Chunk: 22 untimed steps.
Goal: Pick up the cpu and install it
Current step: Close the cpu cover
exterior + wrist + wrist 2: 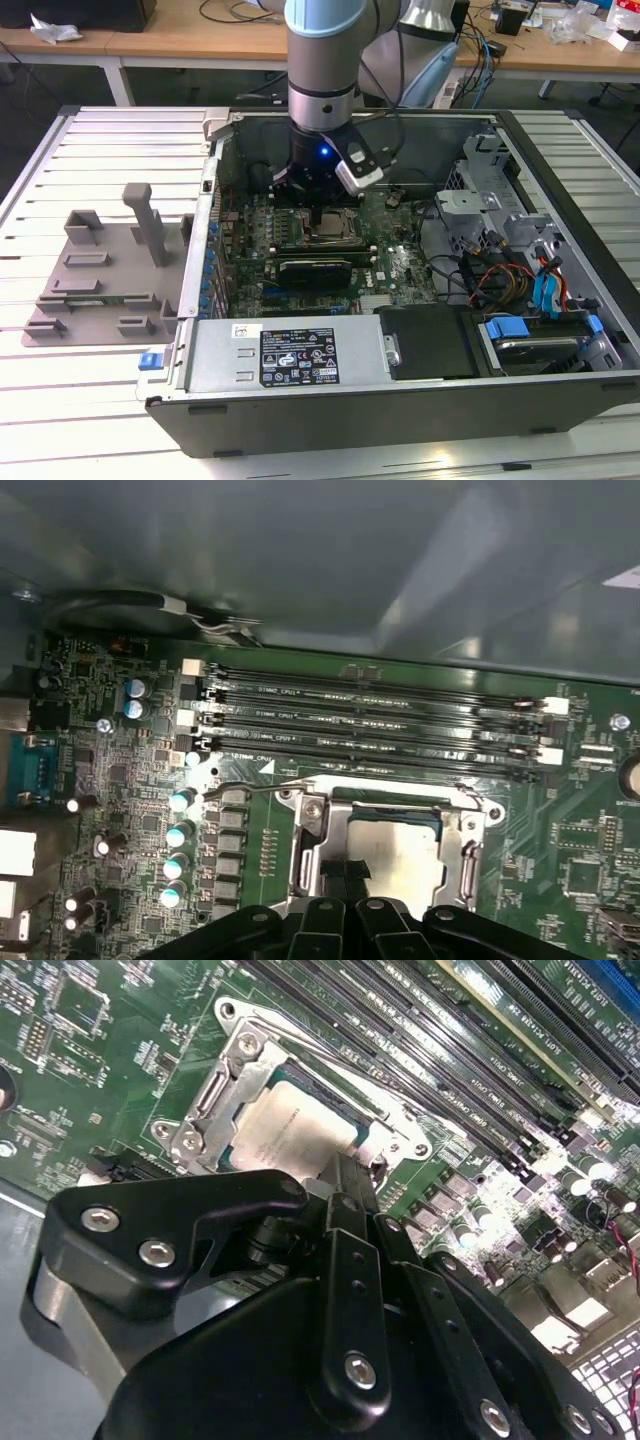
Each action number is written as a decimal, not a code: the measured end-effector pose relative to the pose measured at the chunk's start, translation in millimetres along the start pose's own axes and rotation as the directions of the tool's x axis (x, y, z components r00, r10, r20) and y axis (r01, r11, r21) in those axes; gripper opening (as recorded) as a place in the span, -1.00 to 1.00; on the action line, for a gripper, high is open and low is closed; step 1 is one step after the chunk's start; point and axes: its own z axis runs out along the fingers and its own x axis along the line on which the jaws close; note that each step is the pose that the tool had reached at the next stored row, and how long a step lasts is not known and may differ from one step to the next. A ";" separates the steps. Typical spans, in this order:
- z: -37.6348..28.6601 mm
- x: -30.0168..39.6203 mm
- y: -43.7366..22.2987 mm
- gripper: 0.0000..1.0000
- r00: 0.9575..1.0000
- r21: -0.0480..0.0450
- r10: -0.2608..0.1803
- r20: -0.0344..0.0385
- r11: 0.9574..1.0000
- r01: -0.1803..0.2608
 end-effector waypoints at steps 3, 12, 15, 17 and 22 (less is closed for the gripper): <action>2.3 2.2 0.3 -0.79 1.000 0.000 0.000 0.000 1.000 0.000; 7.2 7.6 0.8 -0.79 1.000 0.000 0.000 0.000 1.000 0.000; 7.8 7.8 0.9 -0.79 1.000 -0.001 0.001 0.000 1.000 -0.001; 9.5 8.7 1.0 -0.79 1.000 -0.001 0.000 0.000 1.000 0.000; 11.0 9.1 1.0 -0.79 1.000 -0.001 0.001 0.000 1.000 -0.001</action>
